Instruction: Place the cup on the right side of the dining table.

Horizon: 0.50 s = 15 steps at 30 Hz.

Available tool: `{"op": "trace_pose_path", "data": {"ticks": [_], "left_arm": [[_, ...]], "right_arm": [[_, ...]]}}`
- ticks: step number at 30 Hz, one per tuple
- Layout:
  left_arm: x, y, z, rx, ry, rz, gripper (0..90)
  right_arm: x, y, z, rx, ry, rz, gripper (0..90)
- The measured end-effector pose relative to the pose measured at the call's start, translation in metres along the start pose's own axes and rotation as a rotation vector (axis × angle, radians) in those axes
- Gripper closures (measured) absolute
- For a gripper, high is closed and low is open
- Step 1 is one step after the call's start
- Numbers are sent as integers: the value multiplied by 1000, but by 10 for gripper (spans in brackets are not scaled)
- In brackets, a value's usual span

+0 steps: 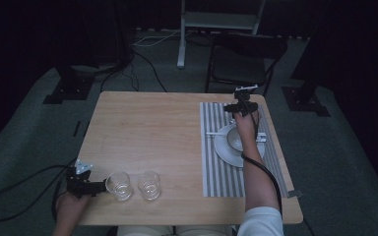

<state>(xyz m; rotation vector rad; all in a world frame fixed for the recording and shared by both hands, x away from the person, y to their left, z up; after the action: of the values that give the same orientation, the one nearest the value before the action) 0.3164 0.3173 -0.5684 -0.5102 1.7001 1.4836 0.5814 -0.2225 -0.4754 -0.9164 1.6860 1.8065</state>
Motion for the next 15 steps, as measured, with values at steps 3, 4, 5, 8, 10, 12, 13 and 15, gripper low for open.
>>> {"op": "trace_pose_path", "data": {"ticks": [3, 4, 5, 8, 10, 12, 13, 15], "left_arm": [[0, 0, 0, 0, 0, 0, 8], [0, 0, 0, 0, 0, 0, 8], [0, 0, 0, 0, 0, 0, 8], [0, 0, 0, 0, 0, 0, 8], [0, 0, 0, 0, 0, 0, 8], [0, 0, 0, 0, 0, 0, 8], [0, 0, 0, 0, 0, 0, 8], [0, 0, 0, 0, 0, 0, 8]], "right_arm": [[1, 5, 5, -30, -6, -25, 128], [2, 7, 7, -40, -9, -35, 128], [3, 9, 9, -48, -13, -40, 128], [6, 13, 18, -81, -6, -51, 126], [9, 17, 25, -104, 7, -65, 125], [12, 20, 33, -126, 28, -74, 124], [13, 23, 37, -134, 36, -77, 124], [17, 27, 44, -168, 40, -83, 124]]}}
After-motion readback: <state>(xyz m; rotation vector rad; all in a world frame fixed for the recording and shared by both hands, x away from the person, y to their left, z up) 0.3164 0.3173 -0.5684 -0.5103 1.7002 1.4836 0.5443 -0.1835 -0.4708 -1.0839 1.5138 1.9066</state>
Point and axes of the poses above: each handheld gripper's, and its own axes: y roughly backward along the jaws, x roughly out of its underside, z roughly to its left, the point moved 3 cm from there along -y, roughly forward along the jaws, and after that the axes turned 8 degrees about -z, right-handed, at the moved point
